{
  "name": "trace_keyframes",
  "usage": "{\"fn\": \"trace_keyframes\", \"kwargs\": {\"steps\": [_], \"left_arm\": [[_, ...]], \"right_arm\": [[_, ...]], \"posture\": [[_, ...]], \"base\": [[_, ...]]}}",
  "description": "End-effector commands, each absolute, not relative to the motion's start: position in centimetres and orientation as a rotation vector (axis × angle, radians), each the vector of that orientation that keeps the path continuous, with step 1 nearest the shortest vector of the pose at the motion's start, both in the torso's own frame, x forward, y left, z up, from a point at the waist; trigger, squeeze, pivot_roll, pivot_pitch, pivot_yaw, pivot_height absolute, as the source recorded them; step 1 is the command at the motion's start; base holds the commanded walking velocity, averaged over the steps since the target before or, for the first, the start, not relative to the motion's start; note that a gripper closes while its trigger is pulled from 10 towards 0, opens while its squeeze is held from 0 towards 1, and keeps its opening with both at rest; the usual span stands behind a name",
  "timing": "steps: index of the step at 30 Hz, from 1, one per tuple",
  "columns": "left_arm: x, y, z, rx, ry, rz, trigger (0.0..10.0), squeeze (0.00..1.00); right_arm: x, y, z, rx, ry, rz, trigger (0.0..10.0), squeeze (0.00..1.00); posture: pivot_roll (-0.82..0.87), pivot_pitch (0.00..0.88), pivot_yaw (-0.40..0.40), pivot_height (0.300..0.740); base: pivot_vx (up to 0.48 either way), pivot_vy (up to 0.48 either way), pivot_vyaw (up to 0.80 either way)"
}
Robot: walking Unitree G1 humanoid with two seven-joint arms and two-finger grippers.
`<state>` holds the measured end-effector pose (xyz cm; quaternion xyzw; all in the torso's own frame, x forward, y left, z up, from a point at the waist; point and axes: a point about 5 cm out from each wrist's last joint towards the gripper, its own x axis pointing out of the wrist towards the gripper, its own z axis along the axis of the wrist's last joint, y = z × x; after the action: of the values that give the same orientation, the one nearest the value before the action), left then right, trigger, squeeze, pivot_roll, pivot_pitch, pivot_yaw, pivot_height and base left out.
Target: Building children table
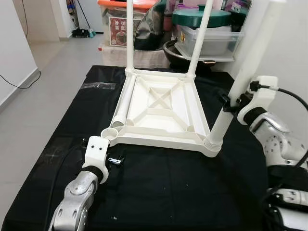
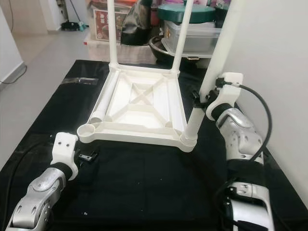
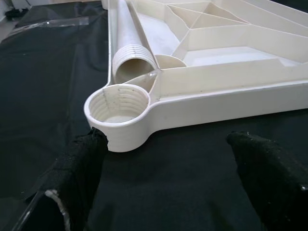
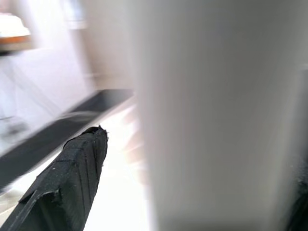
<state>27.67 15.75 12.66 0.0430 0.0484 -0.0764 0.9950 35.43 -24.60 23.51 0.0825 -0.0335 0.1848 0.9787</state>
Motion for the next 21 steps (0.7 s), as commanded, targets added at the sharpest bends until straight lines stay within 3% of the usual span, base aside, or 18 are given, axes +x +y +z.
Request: {"fn": "trace_keyframes", "kwargs": {"steps": [1,12,13,14,15,21], "left_arm": [[27.8,15.6,12.5,0.093,0.105,-0.162,10.0,0.00],[27.9,15.6,12.4,0.102,0.108,-0.167,10.0,0.00],[27.9,15.6,12.4,0.102,0.108,-0.167,10.0,0.00],[27.8,15.6,12.4,0.103,0.108,-0.167,10.0,0.00],[27.8,15.6,12.4,0.104,0.108,-0.167,10.0,0.00],[27.7,15.5,12.3,0.105,0.112,-0.168,10.0,0.00]], "right_arm": [[35.5,-24.1,23.8,0.174,-0.083,0.453,10.0,0.00],[37.0,-23.6,22.7,0.034,-0.040,0.666,10.0,0.00],[37.1,-23.7,22.7,0.026,-0.035,0.677,9.1,0.00],[37.2,-23.8,22.7,0.004,-0.028,0.679,3.7,0.00],[37.4,-24.1,22.6,-0.012,-0.019,0.663,0.0,0.00],[37.7,-25.2,22.3,-0.043,-0.004,0.598,0.0,0.00]], "posture": [[0.04,0.000,-0.095,0.740],[0.07,0.000,-0.101,0.740],[0.07,0.000,-0.101,0.740],[0.08,0.000,-0.104,0.740],[0.08,0.000,-0.106,0.740],[0.08,0.000,-0.107,0.740]], "base": [[0.000,0.000,0.00],[0.000,0.000,0.00],[0.000,0.000,0.00],[0.000,0.000,0.00],[0.000,0.000,0.00],[0.000,0.000,0.00]]}}
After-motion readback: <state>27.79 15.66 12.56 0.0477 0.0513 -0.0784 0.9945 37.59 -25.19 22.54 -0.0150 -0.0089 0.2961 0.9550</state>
